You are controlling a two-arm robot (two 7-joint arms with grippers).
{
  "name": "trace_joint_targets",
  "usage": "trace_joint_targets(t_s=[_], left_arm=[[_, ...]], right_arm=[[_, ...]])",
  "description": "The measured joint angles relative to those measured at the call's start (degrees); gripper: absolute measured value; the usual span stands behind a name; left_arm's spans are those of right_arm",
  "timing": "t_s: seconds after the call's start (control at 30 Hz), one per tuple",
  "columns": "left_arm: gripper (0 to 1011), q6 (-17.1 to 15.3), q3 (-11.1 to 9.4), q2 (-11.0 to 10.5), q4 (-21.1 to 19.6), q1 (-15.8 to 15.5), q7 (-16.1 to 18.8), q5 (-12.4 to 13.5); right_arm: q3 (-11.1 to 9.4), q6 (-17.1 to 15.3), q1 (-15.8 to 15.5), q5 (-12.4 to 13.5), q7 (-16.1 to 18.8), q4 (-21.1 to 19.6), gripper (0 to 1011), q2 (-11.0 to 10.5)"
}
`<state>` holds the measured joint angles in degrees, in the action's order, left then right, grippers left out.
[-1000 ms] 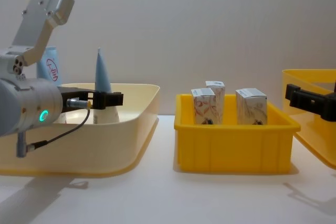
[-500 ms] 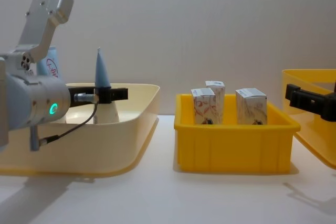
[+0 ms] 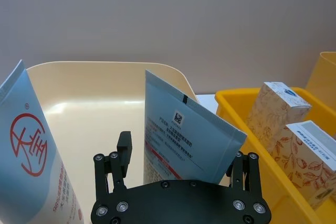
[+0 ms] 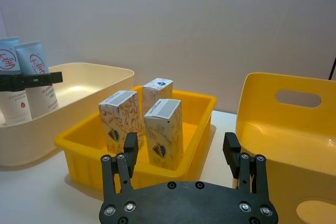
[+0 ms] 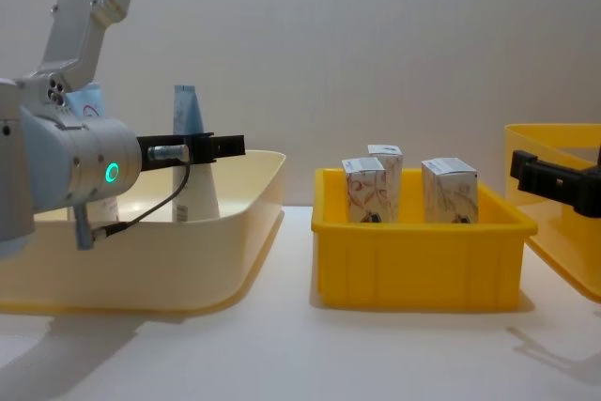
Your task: Bimanual collaborative sorting of washing and personal care products
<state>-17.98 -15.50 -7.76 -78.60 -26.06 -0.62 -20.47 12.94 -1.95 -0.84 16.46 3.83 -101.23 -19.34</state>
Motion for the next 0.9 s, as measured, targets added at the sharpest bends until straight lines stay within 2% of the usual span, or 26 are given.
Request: trace_joint_targets(t_s=[0.1,0.2,0.43,0.53,0.7,0.9], left_arm=[[1003,-0.02,0.14,0.24,0.1,-0.13,-0.19,-0.14],[957,-0.05,0.25,0.43,0.19,-0.24,-0.33,-0.28],[783,-0.11,0.43,0.72,0.32,-0.42,-0.57,-0.46],[659,-0.13,0.48,0.79,0.34,-0.46,-0.63,-0.5],[519,-0.15,0.52,0.86,0.37,-0.51,-0.69,-0.57],[429,-0.18,0.56,0.93,0.4,-0.54,-0.74,-0.61]], right_arm=[[0.0,0.0,0.0,0.0,0.0,0.0,1009,0.0],[0.0,0.0,0.0,0.0,0.0,0.0,1009,0.0],[0.0,0.0,0.0,0.0,0.0,0.0,1009,0.0],[0.0,0.0,0.0,0.0,0.0,0.0,1009,0.0],[0.0,0.0,0.0,0.0,0.0,0.0,1009,0.0],[0.0,0.0,0.0,0.0,0.0,0.0,1009,0.0]])
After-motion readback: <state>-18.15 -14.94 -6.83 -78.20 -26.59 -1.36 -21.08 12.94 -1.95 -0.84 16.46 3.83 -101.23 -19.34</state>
